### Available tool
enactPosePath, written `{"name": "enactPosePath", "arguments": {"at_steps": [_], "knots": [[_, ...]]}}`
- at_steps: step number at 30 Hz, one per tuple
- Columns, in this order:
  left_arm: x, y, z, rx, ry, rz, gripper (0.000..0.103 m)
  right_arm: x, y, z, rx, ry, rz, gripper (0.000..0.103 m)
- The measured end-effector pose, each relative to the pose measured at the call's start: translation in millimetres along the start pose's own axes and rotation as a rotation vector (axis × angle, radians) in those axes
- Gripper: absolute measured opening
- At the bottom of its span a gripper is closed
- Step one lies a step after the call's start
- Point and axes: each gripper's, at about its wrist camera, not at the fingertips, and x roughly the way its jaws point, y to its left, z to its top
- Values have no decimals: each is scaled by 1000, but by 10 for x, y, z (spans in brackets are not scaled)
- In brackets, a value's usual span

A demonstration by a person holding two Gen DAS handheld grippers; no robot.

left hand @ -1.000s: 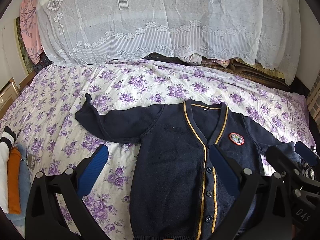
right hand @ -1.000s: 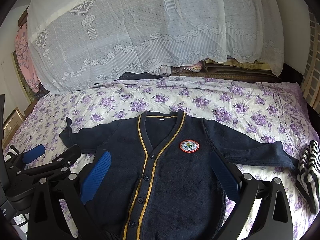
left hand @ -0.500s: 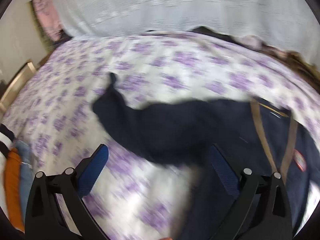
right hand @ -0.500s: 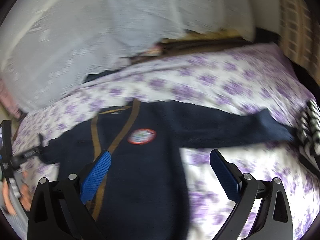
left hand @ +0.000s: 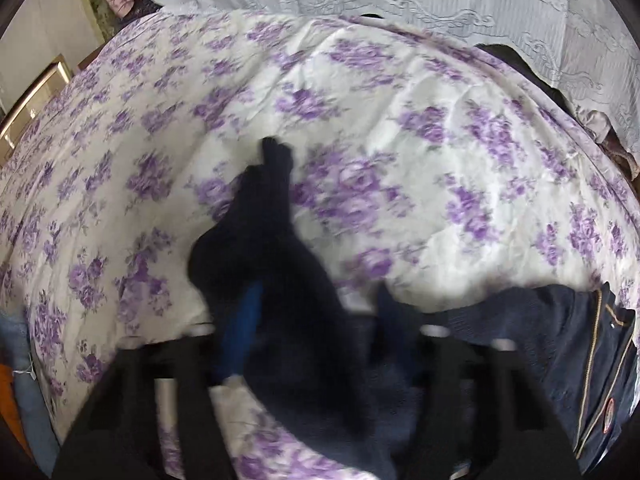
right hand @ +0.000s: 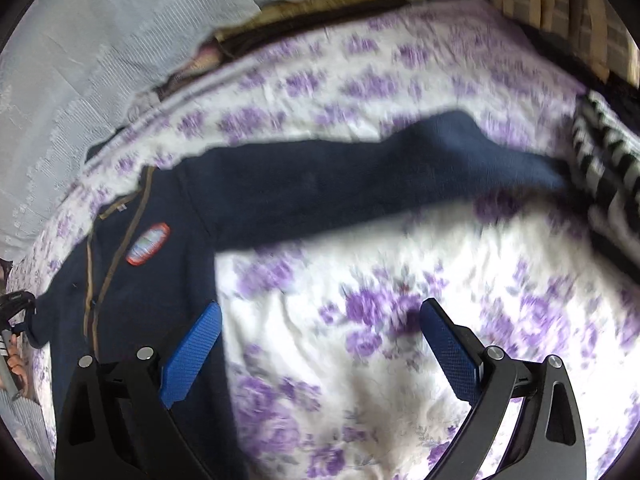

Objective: Fold small clothes
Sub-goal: 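Grasp the cardigan sleeve cuff with the left gripper and lift it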

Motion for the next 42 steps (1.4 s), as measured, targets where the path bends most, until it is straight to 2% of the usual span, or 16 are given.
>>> {"name": "enactPosePath", "arguments": {"at_steps": [3,6,8,9,11,12,15,20,26,27,28,31,32,37,40,42], "knots": [[-121,190,-37,-40,-17,-73,30,-17,-19,-37,7,-26,15,100],[-396,389,-189,-73,-72,-132,29,-16,-13,-43,0,-26,15,100],[-568,455,-353,-67,-119,-122,30,-23,4,-53,-12,-32,10,100],[-646,512,-473,-60,-147,-95,34,-23,13,-57,-19,-33,6,100],[-663,668,-672,-74,-176,-23,84,-16,33,-69,-35,-38,-3,100],[-648,739,-740,-92,-190,2,88,-14,43,-75,-42,-40,-7,100],[-550,1008,-827,-133,-182,32,88,-7,73,-98,-67,-41,-19,100],[-474,1420,-914,-261,-137,-46,82,-32,8,-120,-47,-54,27,100],[-349,1399,-829,-302,-90,-321,82,-64,-113,-88,28,-67,104,100],[-312,1346,-782,-291,-84,-331,82,-73,-147,-72,51,-66,126,100],[-265,1281,-739,-284,-79,-312,76,-90,-214,-51,92,-69,162,100],[-179,1223,-686,-259,-68,-227,25,-168,-427,38,194,-90,224,99],[-216,1257,-715,-261,-85,-226,17,-214,-503,78,217,-111,216,99],[-369,1493,-983,-290,-137,-249,14,-416,-967,300,328,-202,154,99],[-296,1521,-1030,-301,-110,-229,22,-369,-1181,388,351,-199,116,94],[-432,1483,-1068,-284,-152,-164,31,-254,-1351,452,384,-168,128,86]]}}
